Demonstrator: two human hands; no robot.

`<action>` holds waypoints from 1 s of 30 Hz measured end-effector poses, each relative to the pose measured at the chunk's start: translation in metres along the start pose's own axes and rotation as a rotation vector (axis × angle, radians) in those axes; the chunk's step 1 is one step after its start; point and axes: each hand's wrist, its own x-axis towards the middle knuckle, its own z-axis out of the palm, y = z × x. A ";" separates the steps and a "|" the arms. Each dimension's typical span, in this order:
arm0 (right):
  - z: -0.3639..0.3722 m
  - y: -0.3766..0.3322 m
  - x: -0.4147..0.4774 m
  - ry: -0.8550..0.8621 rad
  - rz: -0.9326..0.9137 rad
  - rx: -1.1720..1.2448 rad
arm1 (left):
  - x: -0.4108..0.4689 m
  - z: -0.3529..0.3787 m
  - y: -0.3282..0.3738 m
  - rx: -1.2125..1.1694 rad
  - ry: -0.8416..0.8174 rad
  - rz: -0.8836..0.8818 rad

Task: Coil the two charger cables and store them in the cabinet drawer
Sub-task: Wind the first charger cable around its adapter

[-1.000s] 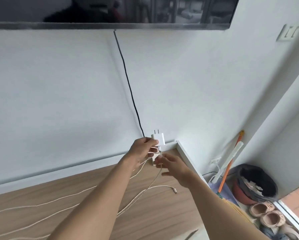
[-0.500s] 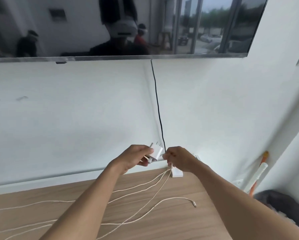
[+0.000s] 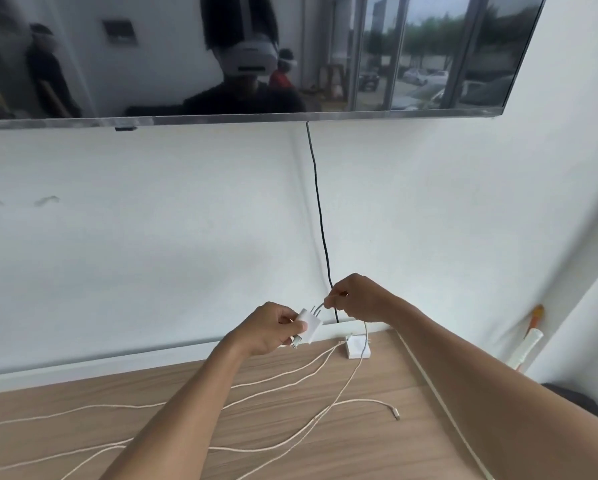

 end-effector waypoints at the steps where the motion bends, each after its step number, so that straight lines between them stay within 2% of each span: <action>1: 0.001 -0.001 0.000 0.011 -0.016 -0.017 | 0.002 0.002 0.000 0.016 0.041 -0.004; 4: 0.007 -0.004 -0.002 0.038 -0.074 -0.083 | 0.006 0.008 0.005 0.051 0.123 -0.020; 11: 0.026 0.005 -0.012 0.195 -0.156 -0.058 | 0.018 0.017 0.014 -0.122 0.307 -0.083; 21: 0.053 0.021 -0.037 0.395 -0.150 0.238 | 0.026 0.034 0.027 -0.570 0.278 -0.132; 24: 0.055 0.030 -0.041 0.412 -0.094 0.369 | 0.024 0.033 0.030 -0.605 0.243 -0.105; 30: 0.052 0.029 -0.045 0.368 -0.060 0.462 | 0.020 0.044 0.034 -0.656 0.212 -0.067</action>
